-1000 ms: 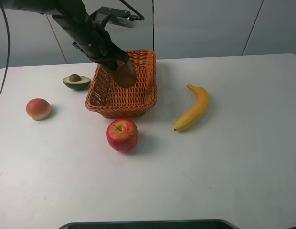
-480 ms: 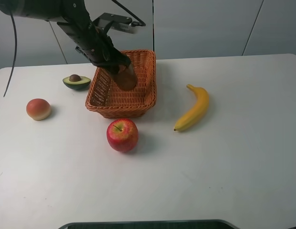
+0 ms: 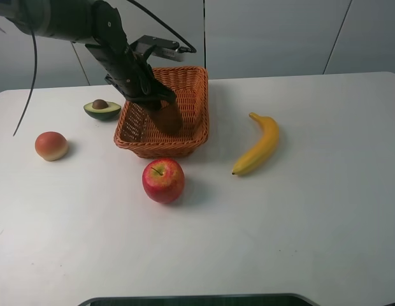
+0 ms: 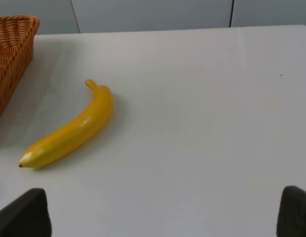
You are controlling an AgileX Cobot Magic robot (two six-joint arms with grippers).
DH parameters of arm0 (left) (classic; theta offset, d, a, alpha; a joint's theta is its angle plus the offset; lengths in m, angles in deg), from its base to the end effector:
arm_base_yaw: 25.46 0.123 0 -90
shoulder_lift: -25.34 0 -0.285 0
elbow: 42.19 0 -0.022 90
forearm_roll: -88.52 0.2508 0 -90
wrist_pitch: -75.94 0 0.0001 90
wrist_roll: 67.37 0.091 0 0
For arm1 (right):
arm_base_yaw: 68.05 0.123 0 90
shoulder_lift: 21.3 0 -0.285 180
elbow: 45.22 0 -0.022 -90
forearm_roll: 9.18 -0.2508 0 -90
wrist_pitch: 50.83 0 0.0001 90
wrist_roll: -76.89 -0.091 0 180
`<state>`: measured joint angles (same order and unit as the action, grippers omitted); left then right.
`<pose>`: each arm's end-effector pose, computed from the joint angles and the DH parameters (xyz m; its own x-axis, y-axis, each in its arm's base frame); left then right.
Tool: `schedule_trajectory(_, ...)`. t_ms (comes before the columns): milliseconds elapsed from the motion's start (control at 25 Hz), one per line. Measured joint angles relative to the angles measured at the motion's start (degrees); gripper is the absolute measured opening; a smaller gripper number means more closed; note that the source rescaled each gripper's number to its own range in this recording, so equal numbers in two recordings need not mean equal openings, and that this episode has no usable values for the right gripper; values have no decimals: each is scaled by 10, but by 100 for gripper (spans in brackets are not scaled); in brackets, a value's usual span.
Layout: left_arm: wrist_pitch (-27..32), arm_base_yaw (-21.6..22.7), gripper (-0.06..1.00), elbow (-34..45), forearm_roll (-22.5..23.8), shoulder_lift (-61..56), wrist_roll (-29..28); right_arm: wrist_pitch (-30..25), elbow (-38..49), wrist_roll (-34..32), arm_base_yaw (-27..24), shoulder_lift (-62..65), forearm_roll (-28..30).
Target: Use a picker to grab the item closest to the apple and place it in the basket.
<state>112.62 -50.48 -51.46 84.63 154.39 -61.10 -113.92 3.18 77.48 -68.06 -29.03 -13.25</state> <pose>0.4012 -0.1913 0.1555 -0.8051 0.4363 -0.4018 0.4822 0.8759 -0.0151 -0.0072 0.0058 0.2750 -0.4884 0.0219 -0.8724 -0.0444 0.9978 0.0500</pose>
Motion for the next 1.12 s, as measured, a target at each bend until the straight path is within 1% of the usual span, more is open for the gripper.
schedule_trajectory(240, 0, 0, 82, 0, -1, 0, 0, 0, 0, 0, 0, 0, 0)
schedule_trajectory(320, 0, 0, 95, 0, -1, -2, -1, 0, 0, 0, 0, 0, 0)
schedule_trajectory(360, 0, 0, 98, 0, -1, -4, -1, 0, 0, 0, 0, 0, 0)
schedule_trajectory(440, 0, 0, 99, 0, -1, -17, -1, 0, 0, 0, 0, 0, 0)
schedule_trajectory(840, 3, 0, 100, 0, -1, -111, -1, 0, 0, 0, 0, 0, 0)
schedule_trajectory(920, 22, 0, 100, 0, 4, -133, -1, 0, 0, 0, 0, 0, 0)
schedule_trajectory(1000, 53, 3, 100, 0, 22, -157, -7, 0, 0, 0, 0, 0, 0)
schedule_trajectory(1080, 89, 14, 100, 0, 39, -178, -22, 0, 0, 0, 0, 0, 0)
schedule_trajectory(1120, 103, 24, 100, 0, 39, -190, -25, 0, 0, 0, 0, 0, 0)
